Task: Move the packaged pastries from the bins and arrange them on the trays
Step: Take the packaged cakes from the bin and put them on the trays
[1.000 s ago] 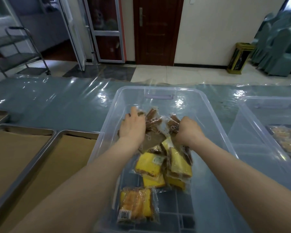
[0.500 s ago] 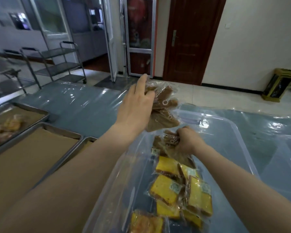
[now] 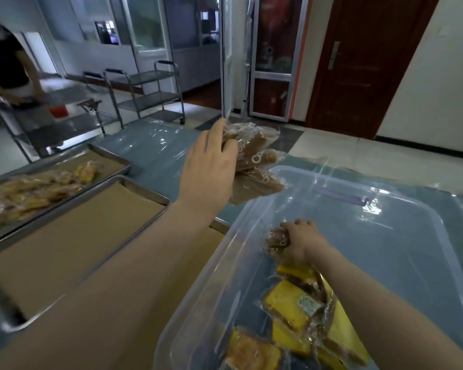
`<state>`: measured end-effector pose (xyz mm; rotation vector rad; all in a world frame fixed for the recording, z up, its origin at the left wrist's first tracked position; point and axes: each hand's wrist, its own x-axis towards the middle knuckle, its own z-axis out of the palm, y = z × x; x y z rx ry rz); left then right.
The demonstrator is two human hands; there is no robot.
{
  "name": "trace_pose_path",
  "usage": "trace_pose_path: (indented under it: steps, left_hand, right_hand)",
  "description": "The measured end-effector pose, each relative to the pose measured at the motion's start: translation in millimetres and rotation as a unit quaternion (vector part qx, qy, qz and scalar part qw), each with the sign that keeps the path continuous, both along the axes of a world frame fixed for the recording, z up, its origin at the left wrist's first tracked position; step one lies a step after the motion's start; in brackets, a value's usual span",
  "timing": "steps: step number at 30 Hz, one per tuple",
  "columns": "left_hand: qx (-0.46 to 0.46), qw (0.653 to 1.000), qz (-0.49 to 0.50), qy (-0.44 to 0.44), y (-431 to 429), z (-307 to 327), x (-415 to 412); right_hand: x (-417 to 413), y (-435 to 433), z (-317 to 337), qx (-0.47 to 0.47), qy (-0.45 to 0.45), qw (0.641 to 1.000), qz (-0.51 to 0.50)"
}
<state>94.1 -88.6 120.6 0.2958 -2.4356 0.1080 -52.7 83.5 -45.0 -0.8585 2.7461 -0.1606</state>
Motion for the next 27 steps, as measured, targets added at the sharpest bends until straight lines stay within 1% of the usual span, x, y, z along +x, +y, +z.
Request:
trace_pose_path:
  steps: [2, 4, 7, 9, 11, 13, 16, 20, 23, 25, 27]
  left_hand:
    - [0.001, 1.000, 0.008, -0.012, 0.9, -3.9, 5.2]
    - [0.000, 1.000, 0.012, -0.026, 0.4, -5.7, 10.5]
    - [0.005, 0.999, 0.011, -0.035, -3.4, -6.8, 20.6]
    - [0.009, 0.999, 0.009, -0.037, -7.0, -7.8, 28.7]
    - [0.015, 0.999, -0.001, -0.038, -11.8, -9.1, 38.0]
    - [0.025, 0.999, -0.015, -0.037, -19.6, -10.8, 47.5]
    - [0.052, 0.998, -0.033, -0.019, -38.4, -12.4, 63.2]
    - [0.100, 0.994, -0.038, 0.009, -78.2, -9.0, 92.9]
    - [0.101, 0.994, -0.045, 0.021, -123.9, -5.0, 126.4]
    - [0.100, 0.993, -0.048, 0.027, -159.5, -5.2, 153.1]
    - [0.098, 0.994, -0.046, 0.031, -197.8, -10.4, 181.7]
  right_hand:
    - [9.2, 3.6, 2.0, 0.005, 0.029, 0.999, 0.021]
    - [17.9, 8.1, 6.3, 0.016, 0.094, 0.995, 0.031]
    - [32.0, 15.7, 22.5, 0.026, 0.206, 0.977, 0.040]
    - [42.8, 21.7, 39.8, 0.012, 0.238, 0.971, 0.030]
    - [57.9, 27.4, 58.7, -0.022, 0.250, 0.968, 0.005]
    - [77.1, 29.7, 78.2, -0.076, 0.251, 0.965, -0.027]
    - [113.9, 22.5, 108.9, -0.176, 0.277, 0.942, -0.072]
    - [167.5, -11.3, 136.0, -0.194, 0.370, 0.906, -0.068]
    - [210.3, -57.0, 147.8, -0.223, 0.437, 0.870, -0.050]
    - [235.4, -96.0, 151.3, -0.228, 0.453, 0.861, -0.039]
    - [256.4, -139.0, 147.6, -0.226, 0.451, 0.863, -0.022]
